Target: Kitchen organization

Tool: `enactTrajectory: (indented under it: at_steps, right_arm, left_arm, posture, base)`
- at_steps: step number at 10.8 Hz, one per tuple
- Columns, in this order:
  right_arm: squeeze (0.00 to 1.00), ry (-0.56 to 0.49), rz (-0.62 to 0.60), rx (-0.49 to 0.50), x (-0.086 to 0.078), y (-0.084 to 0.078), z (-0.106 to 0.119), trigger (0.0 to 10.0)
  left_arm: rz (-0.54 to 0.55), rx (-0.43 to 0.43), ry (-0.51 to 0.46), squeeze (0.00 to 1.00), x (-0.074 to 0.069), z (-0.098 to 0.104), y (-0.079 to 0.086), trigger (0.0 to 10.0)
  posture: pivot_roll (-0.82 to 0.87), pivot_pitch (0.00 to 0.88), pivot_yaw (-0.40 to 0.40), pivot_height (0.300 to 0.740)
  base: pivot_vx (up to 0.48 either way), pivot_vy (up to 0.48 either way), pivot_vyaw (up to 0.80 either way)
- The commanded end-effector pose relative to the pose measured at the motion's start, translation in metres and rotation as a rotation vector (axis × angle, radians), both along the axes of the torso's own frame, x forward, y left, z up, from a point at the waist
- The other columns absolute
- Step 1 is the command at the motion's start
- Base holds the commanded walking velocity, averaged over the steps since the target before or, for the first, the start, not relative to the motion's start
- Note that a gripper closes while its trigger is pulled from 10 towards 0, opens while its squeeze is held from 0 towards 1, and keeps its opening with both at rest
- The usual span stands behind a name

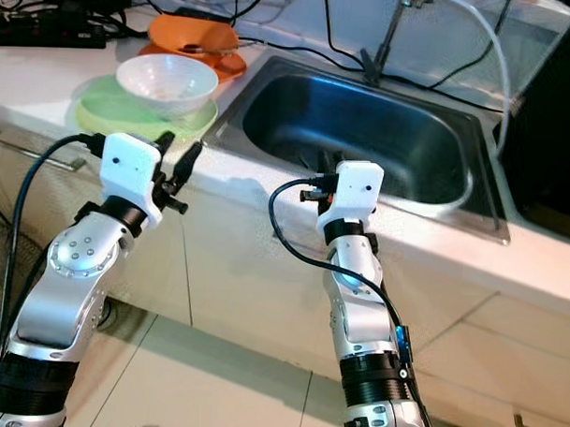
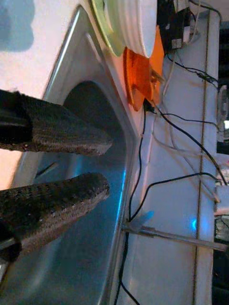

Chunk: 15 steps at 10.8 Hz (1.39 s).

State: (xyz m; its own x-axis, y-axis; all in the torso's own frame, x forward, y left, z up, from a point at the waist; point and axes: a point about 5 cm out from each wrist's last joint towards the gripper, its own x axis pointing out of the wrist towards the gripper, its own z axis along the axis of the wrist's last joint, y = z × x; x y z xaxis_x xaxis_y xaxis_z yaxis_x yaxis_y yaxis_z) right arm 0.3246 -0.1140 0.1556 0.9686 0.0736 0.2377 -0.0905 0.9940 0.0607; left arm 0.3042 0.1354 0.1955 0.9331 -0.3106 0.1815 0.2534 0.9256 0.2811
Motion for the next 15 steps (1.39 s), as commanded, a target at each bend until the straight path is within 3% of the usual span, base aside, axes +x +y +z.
enactTrajectory:
  at_steps: [1,8,15]
  right_arm:
    - [0.0,0.01,-0.02,0.004,0.0001,-0.0055,-0.001,10.0]
    - [0.0,0.017,-0.02,0.015,-0.0003,-0.0021,-0.003,10.0]
    - [0.0,0.022,-0.021,0.018,-0.0013,-0.0015,-0.0049,10.0]
  left_arm:
    - [-0.002,0.006,-0.009,0.0,0.0023,0.0022,-0.0027,10.0]
    - [-0.009,0.014,-0.016,0.0,0.0034,0.0045,-0.0022,10.0]
    - [-0.021,0.014,-0.024,0.0,0.0043,0.006,-0.0053,10.0]
  posture:
    - [0.08,0.035,-0.112,0.719]
    - [0.08,0.037,-0.1,0.719]
    - [0.08,0.042,-0.094,0.719]
  base:
    - [0.349,0.0,0.0]
    - [0.35,0.0,0.0]
    - [0.48,0.0,0.0]
